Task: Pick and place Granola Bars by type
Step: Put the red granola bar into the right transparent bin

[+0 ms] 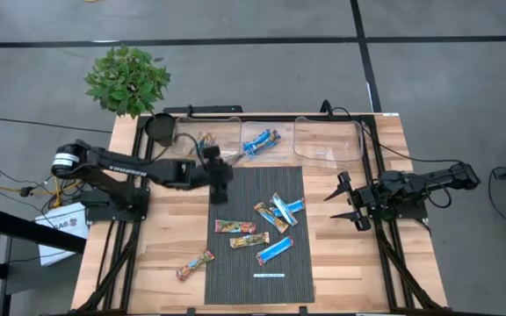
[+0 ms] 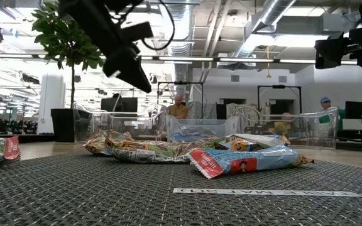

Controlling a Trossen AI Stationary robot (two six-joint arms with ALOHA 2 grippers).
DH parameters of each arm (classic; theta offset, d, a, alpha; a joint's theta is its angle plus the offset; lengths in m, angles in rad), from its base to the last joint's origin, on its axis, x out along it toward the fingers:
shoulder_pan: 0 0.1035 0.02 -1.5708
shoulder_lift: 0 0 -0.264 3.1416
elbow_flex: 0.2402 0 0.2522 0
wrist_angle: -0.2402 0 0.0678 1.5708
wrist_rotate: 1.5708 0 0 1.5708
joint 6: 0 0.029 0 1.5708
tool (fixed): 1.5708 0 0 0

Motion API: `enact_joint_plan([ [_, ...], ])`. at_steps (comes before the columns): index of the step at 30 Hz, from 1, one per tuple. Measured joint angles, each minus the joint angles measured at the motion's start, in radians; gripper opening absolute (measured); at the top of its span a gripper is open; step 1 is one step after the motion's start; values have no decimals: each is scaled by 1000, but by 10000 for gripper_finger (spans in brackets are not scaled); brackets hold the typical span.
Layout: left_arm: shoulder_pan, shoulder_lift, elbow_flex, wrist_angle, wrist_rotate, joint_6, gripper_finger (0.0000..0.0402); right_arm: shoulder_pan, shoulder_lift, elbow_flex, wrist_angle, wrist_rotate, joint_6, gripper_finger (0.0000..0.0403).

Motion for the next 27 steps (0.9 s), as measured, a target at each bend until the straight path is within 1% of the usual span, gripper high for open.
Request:
enact_joint_plan([
  [2, -58, 0, 0, -11, 53, -3, 163, 0, 0, 0, 0, 0, 0, 249],
  [5, -147, 0, 0, -35, 96, -44, 163, 0, 0, 0, 0, 0, 0, 249],
  [12, -339, 0, 0, -102, 98, -204, 162, 0, 0, 0, 0, 0, 0, 249],
  [18, -455, 4, 0, -156, 98, -398, 162, 0, 0, 0, 0, 0, 0, 249],
  [22, -515, 4, 0, -223, 102, -561, 162, 0, 0, 0, 0, 0, 0, 249],
  [27, -580, 5, 0, -278, 164, -768, 162, 0, 0, 0, 0, 0, 0, 249],
])
